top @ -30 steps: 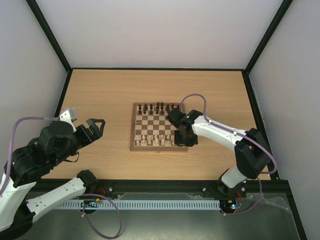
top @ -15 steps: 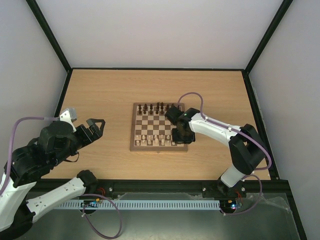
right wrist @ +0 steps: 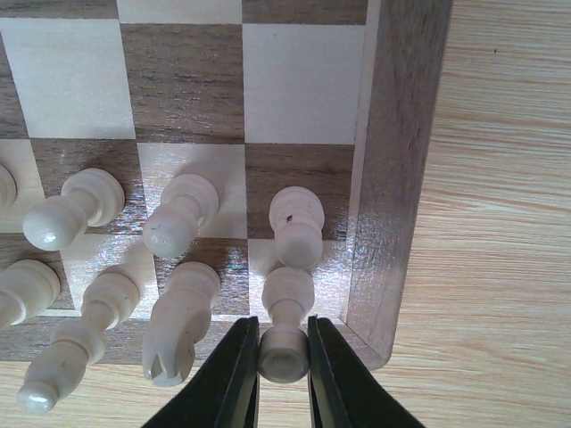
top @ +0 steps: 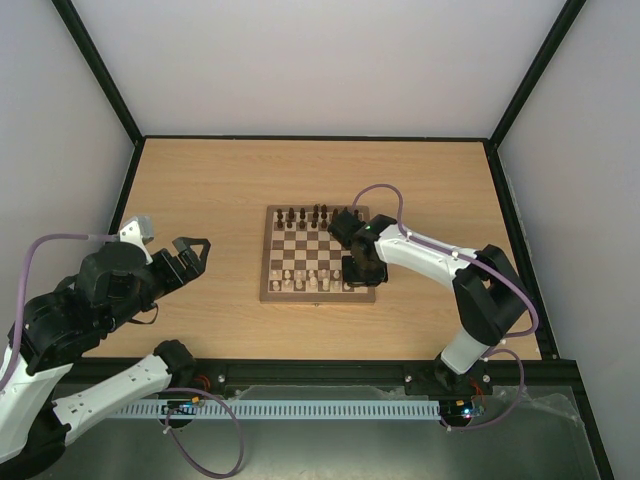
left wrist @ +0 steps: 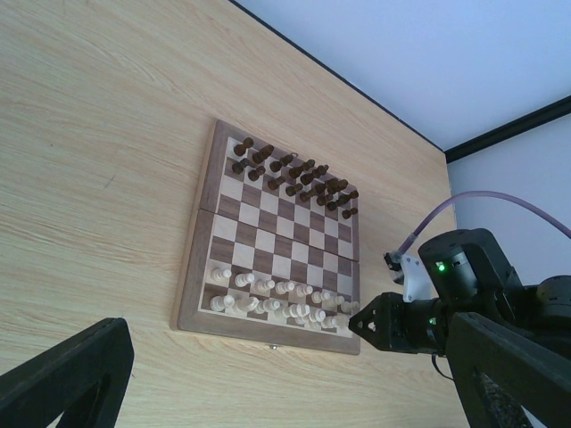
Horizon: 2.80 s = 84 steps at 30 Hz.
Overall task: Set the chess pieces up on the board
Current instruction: Place the chess piece on the chessboard, then reset both arms
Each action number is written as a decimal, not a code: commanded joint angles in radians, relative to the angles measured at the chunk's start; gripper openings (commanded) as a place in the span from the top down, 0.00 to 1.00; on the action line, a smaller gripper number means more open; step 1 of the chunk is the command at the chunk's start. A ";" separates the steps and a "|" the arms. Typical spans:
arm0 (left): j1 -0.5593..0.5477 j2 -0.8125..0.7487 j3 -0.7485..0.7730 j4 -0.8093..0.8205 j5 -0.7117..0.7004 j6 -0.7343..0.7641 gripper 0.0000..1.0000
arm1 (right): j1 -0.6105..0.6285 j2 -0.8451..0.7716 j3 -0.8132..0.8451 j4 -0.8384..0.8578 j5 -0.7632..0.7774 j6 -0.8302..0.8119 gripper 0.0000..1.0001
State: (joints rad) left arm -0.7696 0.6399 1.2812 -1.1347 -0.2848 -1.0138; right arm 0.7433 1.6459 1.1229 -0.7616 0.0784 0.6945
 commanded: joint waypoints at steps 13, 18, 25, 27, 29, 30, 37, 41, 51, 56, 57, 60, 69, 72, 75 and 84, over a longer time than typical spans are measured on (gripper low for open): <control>-0.005 -0.008 -0.002 0.006 -0.008 -0.003 0.01 | -0.005 -0.021 0.042 -0.062 0.001 -0.003 0.63; -0.005 0.021 -0.001 0.044 -0.008 0.030 0.01 | -0.005 -0.125 0.111 -0.115 0.045 0.010 0.13; -0.005 0.184 0.017 0.107 -0.038 0.124 0.01 | -0.005 -0.276 0.213 -0.172 0.231 0.036 0.01; -0.003 0.226 -0.002 0.134 -0.047 0.148 0.01 | -0.008 -0.337 0.207 -0.160 0.340 0.061 0.01; 0.004 0.252 -0.031 0.161 -0.068 0.159 0.01 | -0.028 -0.407 0.164 -0.097 0.399 0.038 0.01; 0.011 0.257 -0.051 0.198 -0.071 0.174 0.01 | -0.050 -0.435 0.127 -0.057 0.403 0.021 0.01; 0.172 0.222 -0.221 0.454 -0.016 0.309 0.01 | -0.348 -0.559 -0.131 0.225 0.292 -0.087 0.01; 0.272 0.232 -0.312 0.625 -0.036 0.432 0.01 | -0.459 -0.663 -0.277 0.421 0.381 -0.137 0.01; 0.546 0.296 -0.600 1.037 -0.067 0.653 0.01 | -0.593 -0.640 -0.585 0.860 0.530 -0.248 0.01; 0.652 0.277 -0.791 1.292 -0.041 0.768 0.01 | -0.600 -0.614 -0.757 1.129 0.572 -0.284 0.01; 0.662 0.277 -0.828 1.346 -0.041 0.788 0.01 | -0.608 -0.605 -0.783 1.183 0.563 -0.294 0.01; 0.696 0.303 -0.938 1.535 -0.024 0.843 0.01 | -0.636 -0.540 -0.840 1.353 0.547 -0.321 0.01; 0.742 0.550 -1.056 1.918 0.032 0.917 0.00 | -0.680 -0.306 -0.848 1.685 0.475 -0.358 0.01; 0.745 0.604 -1.047 2.004 0.049 0.927 0.01 | -0.684 -0.245 -0.814 1.721 0.464 -0.379 0.02; 0.750 0.669 -1.023 2.062 0.059 0.927 0.01 | -0.697 -0.202 -0.842 1.830 0.412 -0.401 0.01; 0.750 0.750 -0.972 2.108 0.108 0.948 0.01 | -0.691 -0.129 -0.913 2.043 0.241 -0.496 0.01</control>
State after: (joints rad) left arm -0.0273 1.3792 0.2825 0.8852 -0.2077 -0.0841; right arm 0.0521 1.4910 0.2333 1.1187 0.3618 0.2401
